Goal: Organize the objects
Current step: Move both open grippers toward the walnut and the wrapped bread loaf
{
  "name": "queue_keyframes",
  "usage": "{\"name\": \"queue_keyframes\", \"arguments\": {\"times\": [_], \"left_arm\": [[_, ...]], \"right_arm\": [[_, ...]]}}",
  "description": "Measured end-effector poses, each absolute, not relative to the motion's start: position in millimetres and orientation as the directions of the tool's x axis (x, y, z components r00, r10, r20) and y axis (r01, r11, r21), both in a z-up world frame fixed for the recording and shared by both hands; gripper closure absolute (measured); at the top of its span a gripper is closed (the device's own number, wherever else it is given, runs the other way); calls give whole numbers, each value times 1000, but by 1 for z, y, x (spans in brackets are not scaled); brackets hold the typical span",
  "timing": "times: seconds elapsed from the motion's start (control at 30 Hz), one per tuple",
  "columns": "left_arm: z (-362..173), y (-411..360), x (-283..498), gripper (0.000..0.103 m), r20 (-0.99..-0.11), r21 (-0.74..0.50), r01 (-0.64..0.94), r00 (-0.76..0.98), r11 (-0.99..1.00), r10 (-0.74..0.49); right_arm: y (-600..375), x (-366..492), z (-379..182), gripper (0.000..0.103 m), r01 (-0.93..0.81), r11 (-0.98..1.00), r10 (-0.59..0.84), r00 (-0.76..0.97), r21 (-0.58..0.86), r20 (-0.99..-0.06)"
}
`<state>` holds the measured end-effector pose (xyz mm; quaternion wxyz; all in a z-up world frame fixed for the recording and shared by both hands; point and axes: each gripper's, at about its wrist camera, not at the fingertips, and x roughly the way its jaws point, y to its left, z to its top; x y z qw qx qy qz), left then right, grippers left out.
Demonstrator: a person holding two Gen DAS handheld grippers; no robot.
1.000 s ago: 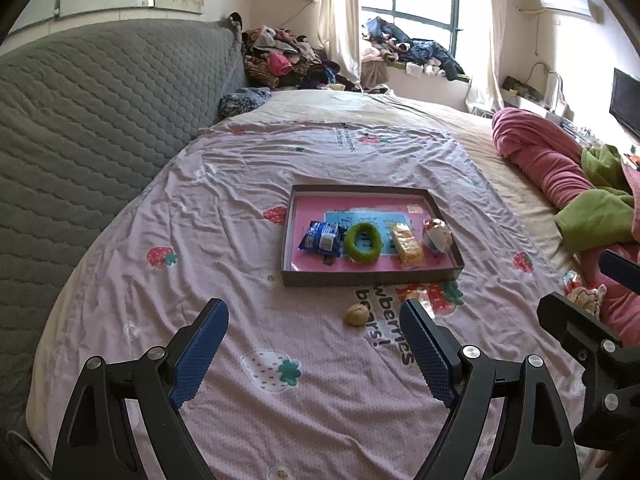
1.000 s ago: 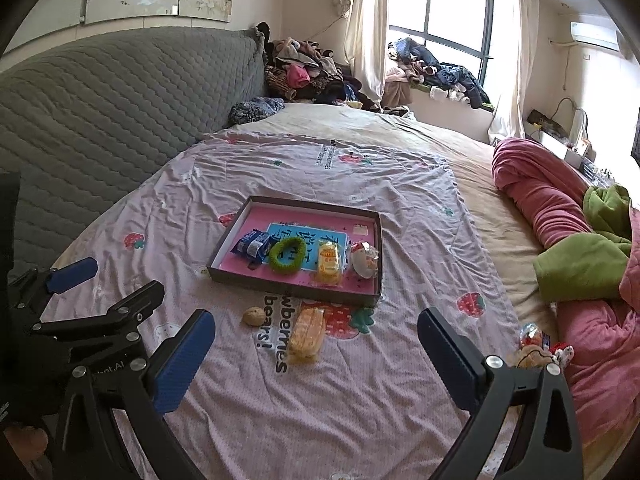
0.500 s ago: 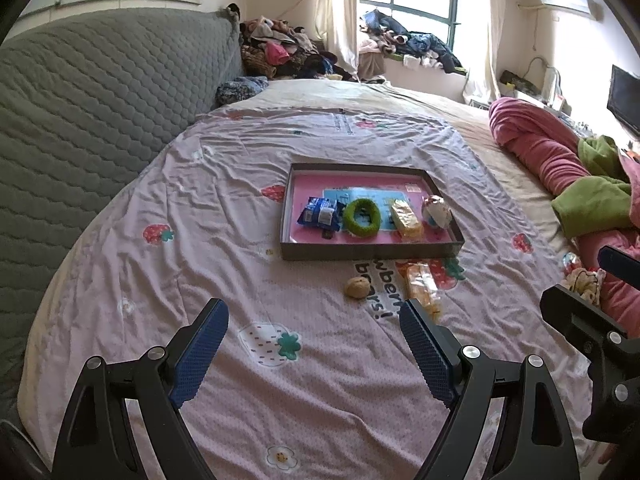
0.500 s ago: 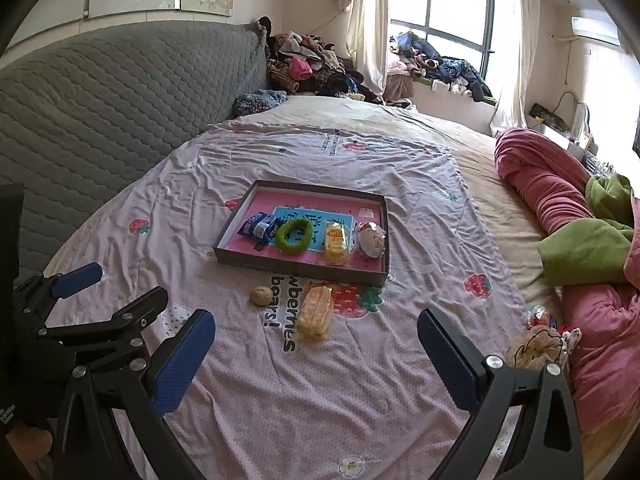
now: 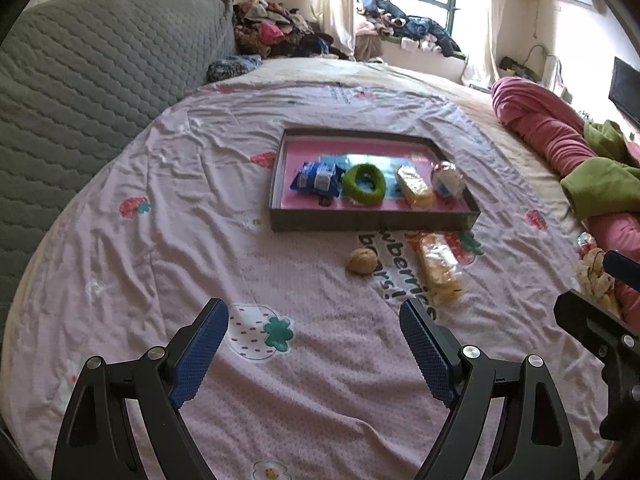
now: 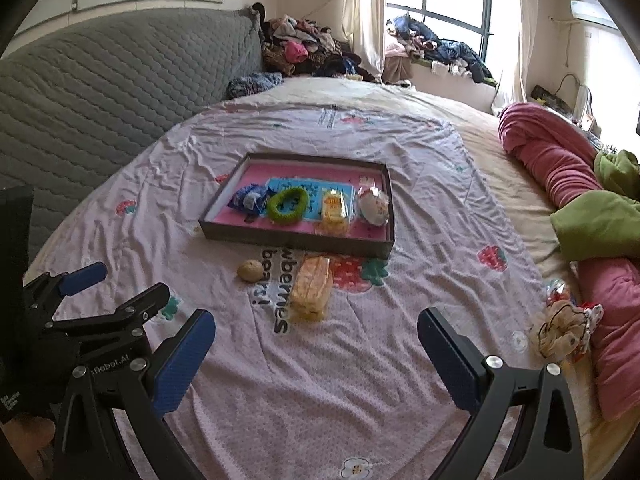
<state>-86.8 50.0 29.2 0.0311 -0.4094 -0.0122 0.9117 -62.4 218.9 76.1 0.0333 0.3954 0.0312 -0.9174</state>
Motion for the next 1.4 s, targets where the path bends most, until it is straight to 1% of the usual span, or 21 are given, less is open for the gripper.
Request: {"name": "queue_keyframes", "arguments": {"times": [0.17,0.57,1.4], "left_arm": [[12,53,-98,15,-757,-52,-59,-648,-997,78],[-11,55,-123,15,-768,-63,-76,-633,-995,97],[-41,69,-172,15,-779,-68,-113,-615,-991,124]], "right_arm": [[219,-71,58,1,91,-996,-42,-673,-26,-738],[219,-90,24,1,107,-994,-40,-642,-37,-766],[220,-132,-24,1,107,-994,-38,-599,-33,-800]]}}
